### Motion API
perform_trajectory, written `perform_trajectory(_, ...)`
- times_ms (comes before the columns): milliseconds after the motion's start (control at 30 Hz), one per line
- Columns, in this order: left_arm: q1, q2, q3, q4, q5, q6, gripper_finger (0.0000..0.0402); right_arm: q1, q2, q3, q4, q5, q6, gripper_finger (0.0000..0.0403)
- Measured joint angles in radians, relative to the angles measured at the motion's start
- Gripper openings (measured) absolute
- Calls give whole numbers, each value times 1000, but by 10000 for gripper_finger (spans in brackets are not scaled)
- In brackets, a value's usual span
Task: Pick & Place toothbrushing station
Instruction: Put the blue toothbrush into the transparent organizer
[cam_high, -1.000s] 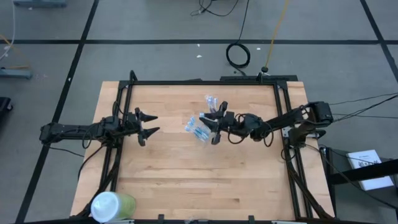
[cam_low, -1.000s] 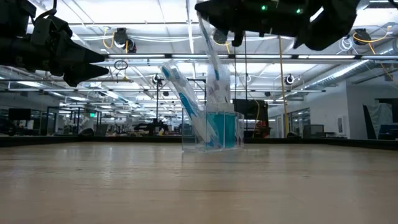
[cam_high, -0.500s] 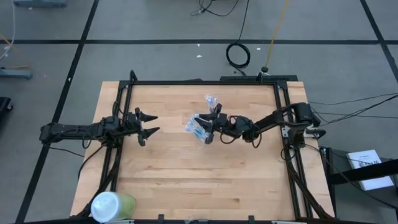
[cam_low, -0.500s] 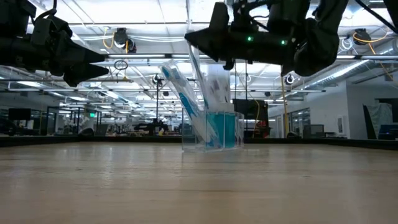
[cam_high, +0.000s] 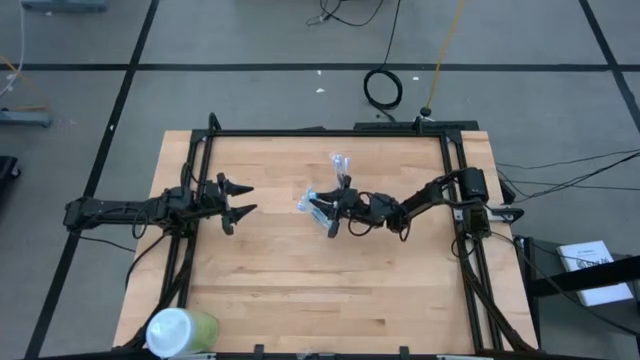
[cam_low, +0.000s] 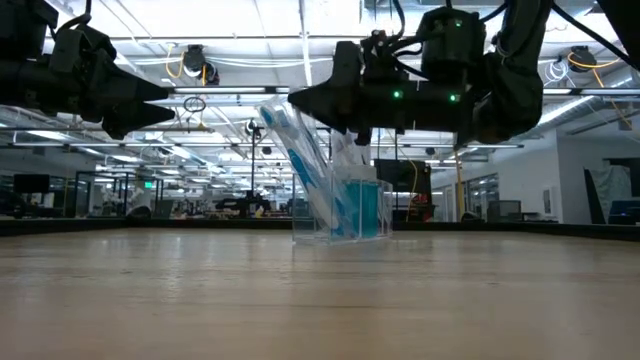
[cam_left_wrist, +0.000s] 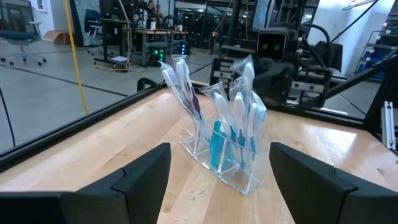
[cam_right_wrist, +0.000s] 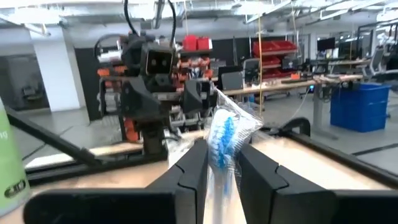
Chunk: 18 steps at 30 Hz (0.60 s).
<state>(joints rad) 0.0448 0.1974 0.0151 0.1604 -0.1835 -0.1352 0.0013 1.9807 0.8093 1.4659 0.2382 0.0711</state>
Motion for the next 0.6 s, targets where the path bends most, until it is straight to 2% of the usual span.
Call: perform_trajectory(600,0,0,0,0,0,0,283,13,0,1,-158,24,-4,61)
